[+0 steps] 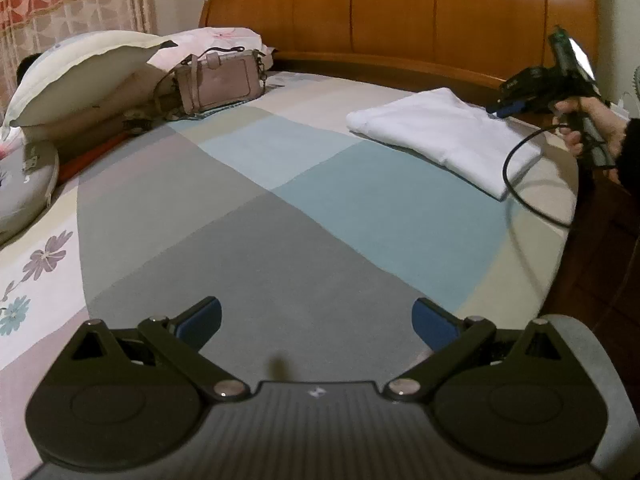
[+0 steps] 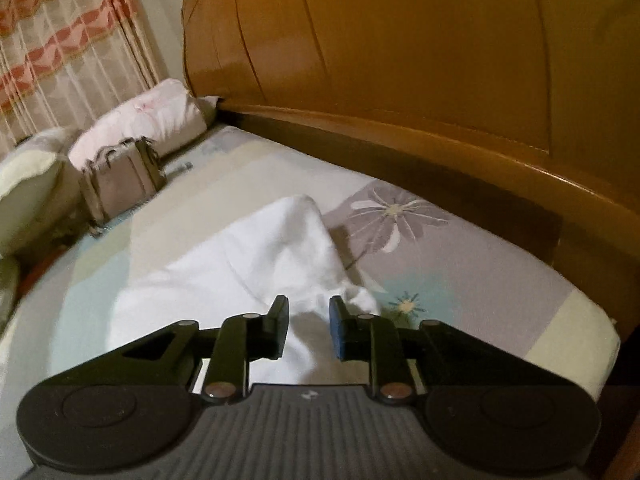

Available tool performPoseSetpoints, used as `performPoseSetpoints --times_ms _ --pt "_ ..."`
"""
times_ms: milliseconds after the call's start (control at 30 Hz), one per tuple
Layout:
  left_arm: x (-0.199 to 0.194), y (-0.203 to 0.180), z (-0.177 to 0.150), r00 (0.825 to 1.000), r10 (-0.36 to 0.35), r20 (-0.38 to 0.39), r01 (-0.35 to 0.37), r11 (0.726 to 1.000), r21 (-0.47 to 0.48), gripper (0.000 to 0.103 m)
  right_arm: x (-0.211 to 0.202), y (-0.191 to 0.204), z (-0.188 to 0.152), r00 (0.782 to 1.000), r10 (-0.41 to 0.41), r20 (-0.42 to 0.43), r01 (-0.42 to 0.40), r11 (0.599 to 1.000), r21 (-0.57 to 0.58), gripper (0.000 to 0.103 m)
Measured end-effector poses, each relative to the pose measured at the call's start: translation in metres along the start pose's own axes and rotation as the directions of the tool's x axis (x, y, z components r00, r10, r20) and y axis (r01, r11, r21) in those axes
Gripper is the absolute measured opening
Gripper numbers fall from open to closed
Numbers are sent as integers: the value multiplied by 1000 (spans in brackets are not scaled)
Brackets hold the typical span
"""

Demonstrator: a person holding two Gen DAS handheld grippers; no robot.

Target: Fold clothes

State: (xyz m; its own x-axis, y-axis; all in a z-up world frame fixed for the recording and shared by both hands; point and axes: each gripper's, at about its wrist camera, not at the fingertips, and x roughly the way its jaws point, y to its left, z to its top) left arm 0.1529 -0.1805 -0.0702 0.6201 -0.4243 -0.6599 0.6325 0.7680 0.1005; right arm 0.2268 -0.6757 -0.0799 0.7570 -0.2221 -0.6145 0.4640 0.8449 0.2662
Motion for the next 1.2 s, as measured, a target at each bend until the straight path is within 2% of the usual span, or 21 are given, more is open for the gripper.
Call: performPoseSetpoints --times_ms 33,133,200,300,367,500,533,600,667,767,867,967,1100,1200 --pt "-1 0 0 1000 1 1 -1 1000 2 101 1 -1 1 1000 -27 7 27 1000 5 13" --pt "-4 1 0 1000 8 9 -8 1000 -5 101 -10 -4 6 999 -9 36 7 998 69 16" --pt "-4 3 1 1000 14 15 -13 1000 -22 101 -28 7 2 996 44 75 -45 999 21 17" --pt "-6 4 2 999 15 31 -14 999 -35 101 -44 16 -16 995 90 40 -88 995 -45 18" --pt "-10 3 2 999 19 48 -18 999 -33 101 -45 13 -29 999 41 8 -41 997 -65 18" --pt "-17 -1 0 996 42 73 -41 999 -14 101 -64 2 -43 999 -37 38 37 999 5 23" --pt "-18 -2 0 996 47 75 -47 999 -11 102 -70 4 -47 999 -23 44 23 1000 8 30" --pt "-19 -3 1 997 41 70 -40 999 -4 102 -81 19 -57 997 58 45 -56 998 -32 38" --pt "-21 -6 3 997 26 67 -26 1000 1 102 -86 45 -70 996 89 21 -86 989 -117 43" --pt "-25 -12 4 997 21 75 -23 999 25 102 -82 71 -92 991 128 -32 -132 976 -173 51" --pt "-30 -18 3 996 29 85 -34 998 58 102 -75 90 -112 993 97 -67 -110 966 -234 57" --pt "-32 -18 3 996 30 88 -36 998 60 102 -88 104 -125 998 40 -43 -52 945 -322 64" --pt "-32 -18 4 996 21 84 -24 999 37 102 -94 110 -121 997 78 -12 -78 943 -324 73" --pt "-35 -18 4 996 21 88 -24 999 38 102 -88 116 -122 997 65 -40 -74 950 -302 76"
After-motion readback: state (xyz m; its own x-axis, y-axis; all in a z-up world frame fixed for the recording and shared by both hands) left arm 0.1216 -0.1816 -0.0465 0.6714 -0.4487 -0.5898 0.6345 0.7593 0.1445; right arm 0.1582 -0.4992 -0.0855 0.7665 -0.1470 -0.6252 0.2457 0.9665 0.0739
